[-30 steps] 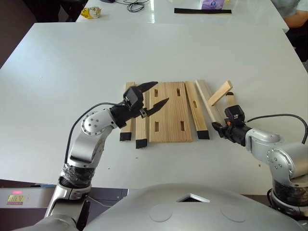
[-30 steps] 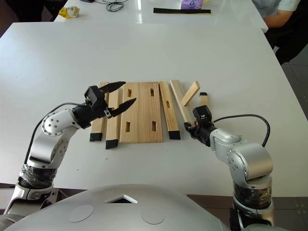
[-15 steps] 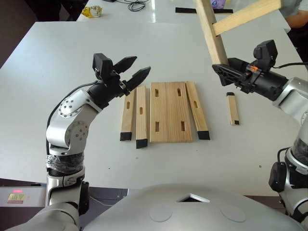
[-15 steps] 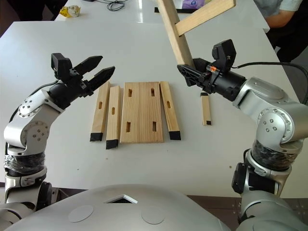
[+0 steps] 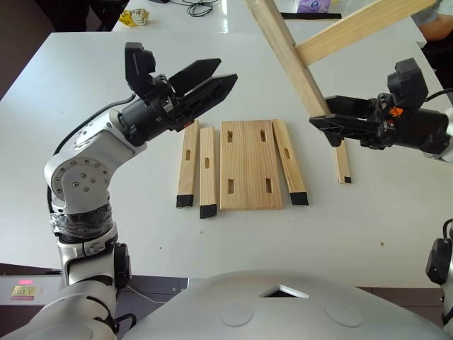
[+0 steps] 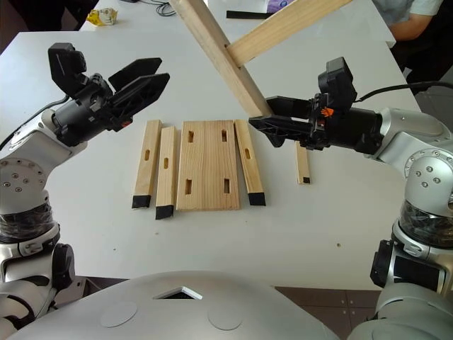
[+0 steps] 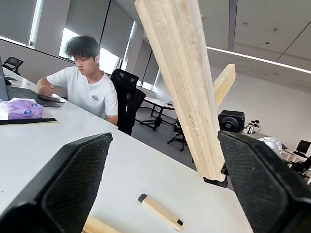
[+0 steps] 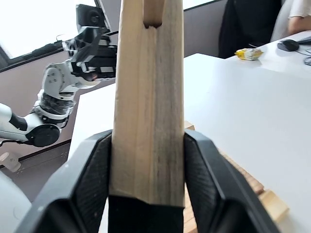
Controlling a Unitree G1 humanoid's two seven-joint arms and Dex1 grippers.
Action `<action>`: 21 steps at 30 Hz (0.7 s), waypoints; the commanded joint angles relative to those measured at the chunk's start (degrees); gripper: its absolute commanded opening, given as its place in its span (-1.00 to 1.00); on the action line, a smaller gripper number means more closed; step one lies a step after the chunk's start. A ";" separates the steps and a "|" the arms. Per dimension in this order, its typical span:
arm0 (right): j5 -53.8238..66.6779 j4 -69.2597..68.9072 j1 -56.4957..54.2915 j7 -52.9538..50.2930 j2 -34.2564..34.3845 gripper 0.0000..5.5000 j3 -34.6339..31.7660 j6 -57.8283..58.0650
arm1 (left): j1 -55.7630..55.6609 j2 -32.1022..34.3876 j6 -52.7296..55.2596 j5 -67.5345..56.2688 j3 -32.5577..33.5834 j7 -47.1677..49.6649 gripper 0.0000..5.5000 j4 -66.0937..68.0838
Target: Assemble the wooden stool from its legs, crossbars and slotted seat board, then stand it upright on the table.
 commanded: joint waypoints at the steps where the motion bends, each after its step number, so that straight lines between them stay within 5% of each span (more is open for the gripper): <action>1: 2.23 0.14 -3.10 0.81 -0.51 -0.24 1.79 -1.36 | -1.53 -0.20 2.82 -3.40 -0.74 1.02 0.47 2.07; 21: 1.58 0.35 -1.00 6.20 -2.25 -0.24 11.17 -3.88 | -1.93 1.37 6.34 -9.04 -6.25 -4.98 0.47 -3.23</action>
